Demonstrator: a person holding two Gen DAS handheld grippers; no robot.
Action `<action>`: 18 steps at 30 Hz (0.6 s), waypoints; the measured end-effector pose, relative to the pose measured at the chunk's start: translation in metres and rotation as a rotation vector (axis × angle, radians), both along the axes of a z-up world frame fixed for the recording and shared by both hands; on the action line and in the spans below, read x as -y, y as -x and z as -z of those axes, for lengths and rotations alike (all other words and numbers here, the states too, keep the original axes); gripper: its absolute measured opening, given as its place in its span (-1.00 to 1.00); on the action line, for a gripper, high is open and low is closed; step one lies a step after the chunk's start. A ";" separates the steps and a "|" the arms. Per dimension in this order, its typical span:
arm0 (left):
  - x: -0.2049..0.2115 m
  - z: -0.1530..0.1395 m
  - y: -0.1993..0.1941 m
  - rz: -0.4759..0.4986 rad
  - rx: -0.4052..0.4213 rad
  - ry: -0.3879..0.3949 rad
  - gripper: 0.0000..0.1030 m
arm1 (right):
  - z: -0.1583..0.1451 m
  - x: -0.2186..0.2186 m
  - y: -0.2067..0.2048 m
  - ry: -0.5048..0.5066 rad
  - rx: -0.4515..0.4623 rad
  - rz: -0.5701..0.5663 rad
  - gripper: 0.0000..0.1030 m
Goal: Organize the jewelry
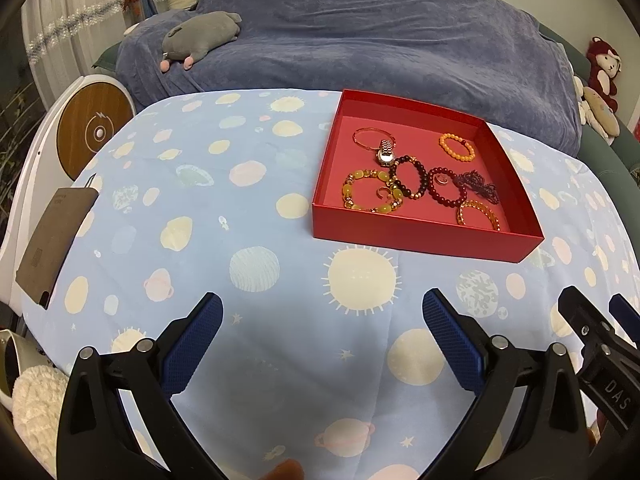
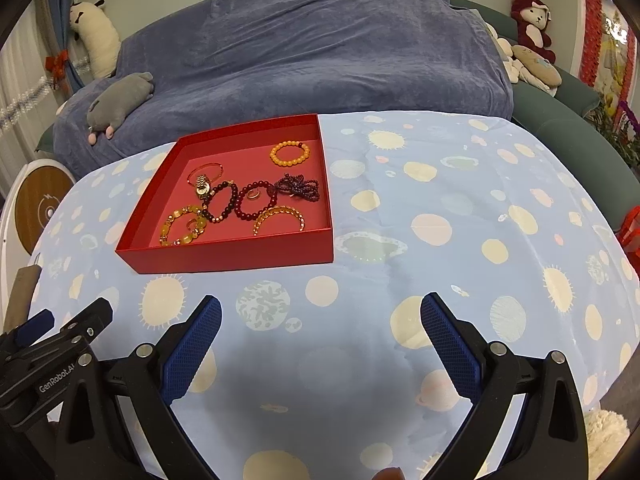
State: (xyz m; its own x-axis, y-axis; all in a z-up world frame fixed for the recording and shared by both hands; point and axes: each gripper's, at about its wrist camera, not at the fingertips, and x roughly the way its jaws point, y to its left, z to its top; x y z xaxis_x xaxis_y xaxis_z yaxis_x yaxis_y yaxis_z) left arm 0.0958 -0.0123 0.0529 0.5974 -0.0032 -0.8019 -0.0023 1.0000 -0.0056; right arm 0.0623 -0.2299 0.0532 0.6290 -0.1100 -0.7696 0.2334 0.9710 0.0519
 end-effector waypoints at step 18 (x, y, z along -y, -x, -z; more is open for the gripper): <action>0.005 -0.002 0.003 0.024 0.015 -0.008 0.86 | 0.001 -0.007 0.001 0.008 0.001 -0.018 0.86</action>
